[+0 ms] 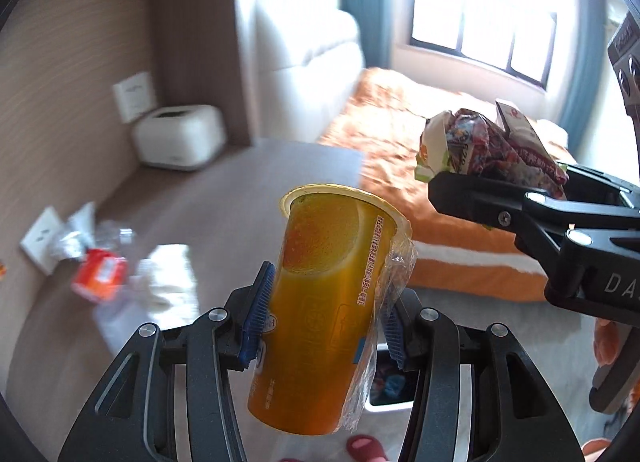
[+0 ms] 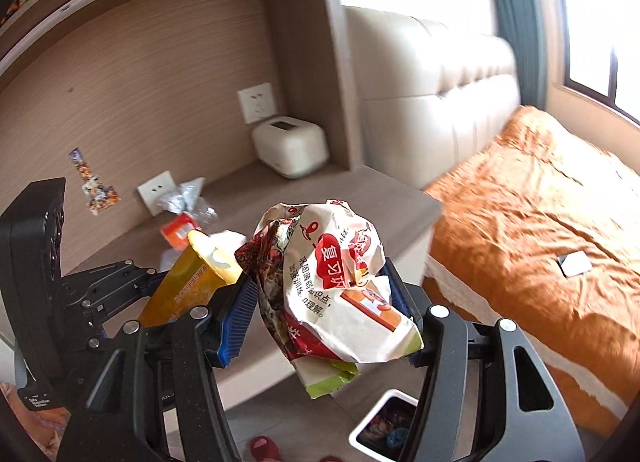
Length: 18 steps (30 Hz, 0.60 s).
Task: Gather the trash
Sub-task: 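Carry the yellow cup and crumpled wrapper with both tools over the bin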
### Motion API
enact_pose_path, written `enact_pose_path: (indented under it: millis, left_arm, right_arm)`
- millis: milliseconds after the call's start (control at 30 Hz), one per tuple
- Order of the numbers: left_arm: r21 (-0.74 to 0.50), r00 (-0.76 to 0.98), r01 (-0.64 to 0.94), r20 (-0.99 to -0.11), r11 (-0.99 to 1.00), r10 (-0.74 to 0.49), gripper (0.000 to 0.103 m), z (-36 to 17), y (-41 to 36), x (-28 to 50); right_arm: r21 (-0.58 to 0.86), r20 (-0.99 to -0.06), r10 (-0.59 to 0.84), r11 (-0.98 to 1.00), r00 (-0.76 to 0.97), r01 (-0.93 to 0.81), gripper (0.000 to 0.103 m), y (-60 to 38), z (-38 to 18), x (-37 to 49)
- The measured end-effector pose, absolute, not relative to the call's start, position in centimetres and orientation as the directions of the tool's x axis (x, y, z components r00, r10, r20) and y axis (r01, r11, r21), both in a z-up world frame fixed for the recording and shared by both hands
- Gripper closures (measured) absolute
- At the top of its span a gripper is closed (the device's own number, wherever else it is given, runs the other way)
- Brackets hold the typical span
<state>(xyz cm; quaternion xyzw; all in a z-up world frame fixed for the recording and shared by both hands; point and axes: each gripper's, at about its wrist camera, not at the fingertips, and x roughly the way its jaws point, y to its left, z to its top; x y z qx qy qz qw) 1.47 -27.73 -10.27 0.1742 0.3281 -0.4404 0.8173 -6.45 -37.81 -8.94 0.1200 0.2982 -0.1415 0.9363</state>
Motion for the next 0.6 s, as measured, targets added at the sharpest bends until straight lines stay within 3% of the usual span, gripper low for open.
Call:
enact_pose_path:
  millis: [267, 600]
  left_arm:
    - [-0.018, 0.261, 0.908, -0.756, 0.418, -0.600, 0.054, -15.2, -32.7, -3.0]
    - [-0.049, 0.142, 0.945, -0.830, 0.324, -0.540, 0.054, -22.9, -36.4, -4.5]
  right_arm:
    - [0.160, -0.669, -0.270, 0.857, 0.693, 0.490, 0.042, -41.9, -13.4, -11.5]
    - [0.194, -0.760, -0.269, 0.775, 0.592, 0.601, 0.042, -44.6, -20.7, -13.9]
